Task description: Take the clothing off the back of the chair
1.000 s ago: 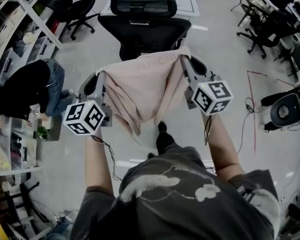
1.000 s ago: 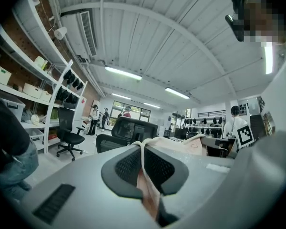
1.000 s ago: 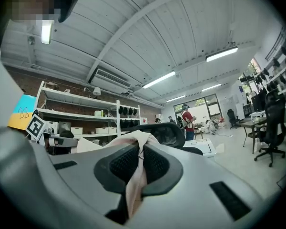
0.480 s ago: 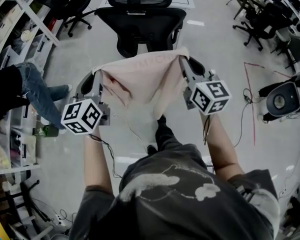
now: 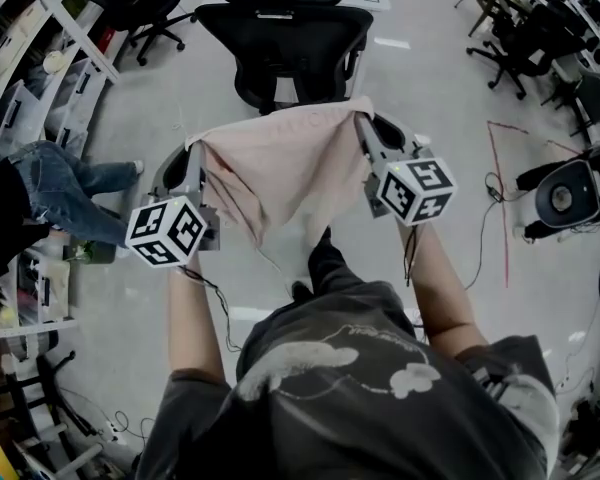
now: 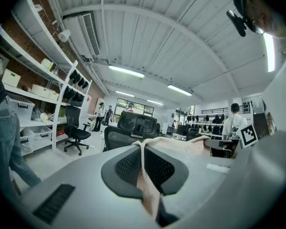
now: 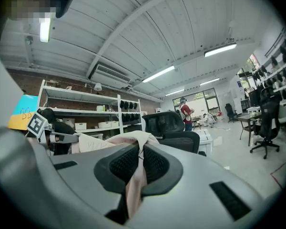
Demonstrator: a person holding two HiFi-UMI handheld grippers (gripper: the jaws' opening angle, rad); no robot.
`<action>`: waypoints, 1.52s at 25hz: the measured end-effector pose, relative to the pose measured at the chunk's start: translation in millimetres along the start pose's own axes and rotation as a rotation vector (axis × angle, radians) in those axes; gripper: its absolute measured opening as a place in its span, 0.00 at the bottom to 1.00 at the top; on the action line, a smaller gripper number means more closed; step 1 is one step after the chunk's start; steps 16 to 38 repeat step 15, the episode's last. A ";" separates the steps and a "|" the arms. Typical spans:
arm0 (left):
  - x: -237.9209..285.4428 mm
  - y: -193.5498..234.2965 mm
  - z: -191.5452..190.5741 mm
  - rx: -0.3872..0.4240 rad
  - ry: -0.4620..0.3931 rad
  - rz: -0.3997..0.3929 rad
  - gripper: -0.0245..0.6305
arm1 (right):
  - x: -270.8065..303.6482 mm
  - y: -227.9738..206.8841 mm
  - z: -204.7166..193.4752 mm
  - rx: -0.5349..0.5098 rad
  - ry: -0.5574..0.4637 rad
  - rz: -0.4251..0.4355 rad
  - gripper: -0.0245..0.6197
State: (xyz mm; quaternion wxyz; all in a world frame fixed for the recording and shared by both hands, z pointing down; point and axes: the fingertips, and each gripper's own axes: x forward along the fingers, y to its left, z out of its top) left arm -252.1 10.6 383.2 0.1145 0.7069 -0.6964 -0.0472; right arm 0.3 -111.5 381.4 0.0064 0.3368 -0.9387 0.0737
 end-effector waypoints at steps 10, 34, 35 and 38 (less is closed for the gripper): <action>-10.3 -6.4 -8.5 -0.007 0.005 0.001 0.04 | -13.9 -1.4 -11.9 -0.015 0.021 -0.010 0.04; -12.4 -11.3 -9.2 -0.007 0.002 -0.003 0.04 | -22.1 -1.8 -13.4 -0.028 0.025 -0.012 0.04; -12.4 -11.3 -9.2 -0.007 0.002 -0.003 0.04 | -22.1 -1.8 -13.4 -0.028 0.025 -0.012 0.04; -12.4 -11.3 -9.2 -0.007 0.002 -0.003 0.04 | -22.1 -1.8 -13.4 -0.028 0.025 -0.012 0.04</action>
